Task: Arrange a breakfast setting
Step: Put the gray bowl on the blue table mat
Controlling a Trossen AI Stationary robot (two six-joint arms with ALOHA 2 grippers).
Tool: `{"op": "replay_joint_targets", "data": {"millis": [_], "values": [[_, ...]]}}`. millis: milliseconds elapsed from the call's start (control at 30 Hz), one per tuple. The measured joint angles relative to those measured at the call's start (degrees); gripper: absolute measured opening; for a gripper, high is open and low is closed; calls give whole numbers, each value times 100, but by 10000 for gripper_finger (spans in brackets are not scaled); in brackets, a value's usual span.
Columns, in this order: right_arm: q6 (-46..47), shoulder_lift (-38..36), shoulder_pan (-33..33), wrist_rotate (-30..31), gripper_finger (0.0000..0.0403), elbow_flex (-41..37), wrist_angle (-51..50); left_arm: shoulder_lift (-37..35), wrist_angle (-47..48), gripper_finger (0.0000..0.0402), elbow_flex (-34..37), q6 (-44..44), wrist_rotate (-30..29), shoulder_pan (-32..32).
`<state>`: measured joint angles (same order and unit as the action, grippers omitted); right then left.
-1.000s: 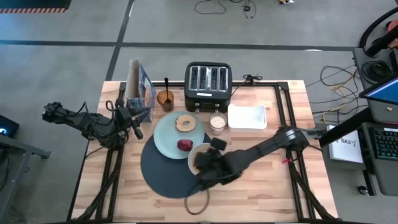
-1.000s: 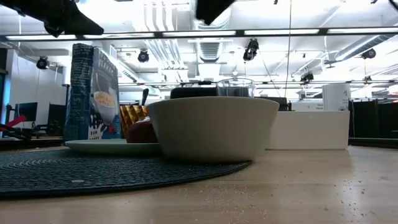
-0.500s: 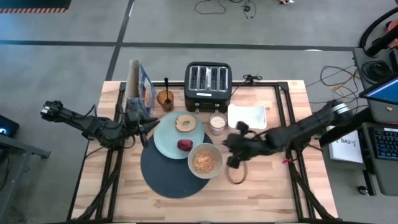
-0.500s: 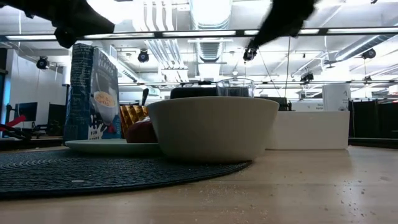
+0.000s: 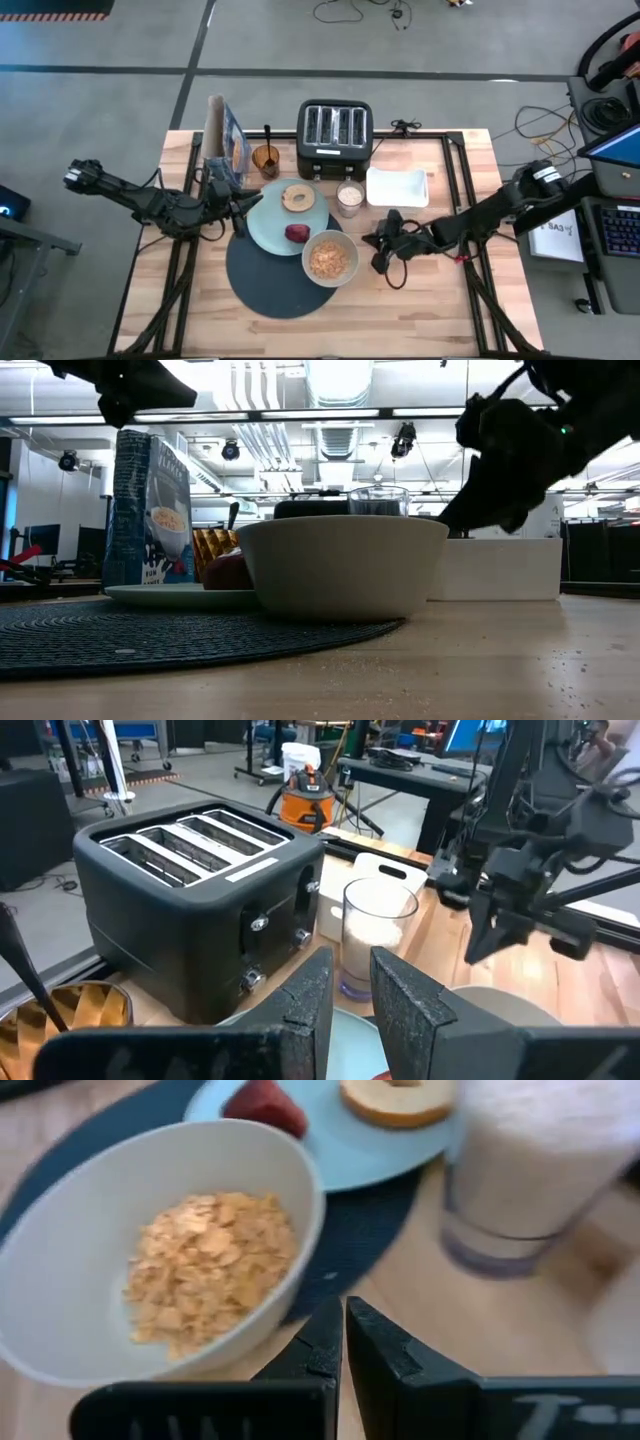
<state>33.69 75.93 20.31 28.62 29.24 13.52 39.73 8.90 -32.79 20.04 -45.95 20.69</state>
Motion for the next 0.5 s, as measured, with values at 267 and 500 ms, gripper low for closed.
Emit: {"op": "replay_joint_targets", "data": {"millis": [267,500], "values": [[116,1531,47,-544,9,513,914,189,6,52,-138,-93,0,0],[-652,2786,79,-1050,9,1978,931,279,8,52,-137,-132,1,0]]}}
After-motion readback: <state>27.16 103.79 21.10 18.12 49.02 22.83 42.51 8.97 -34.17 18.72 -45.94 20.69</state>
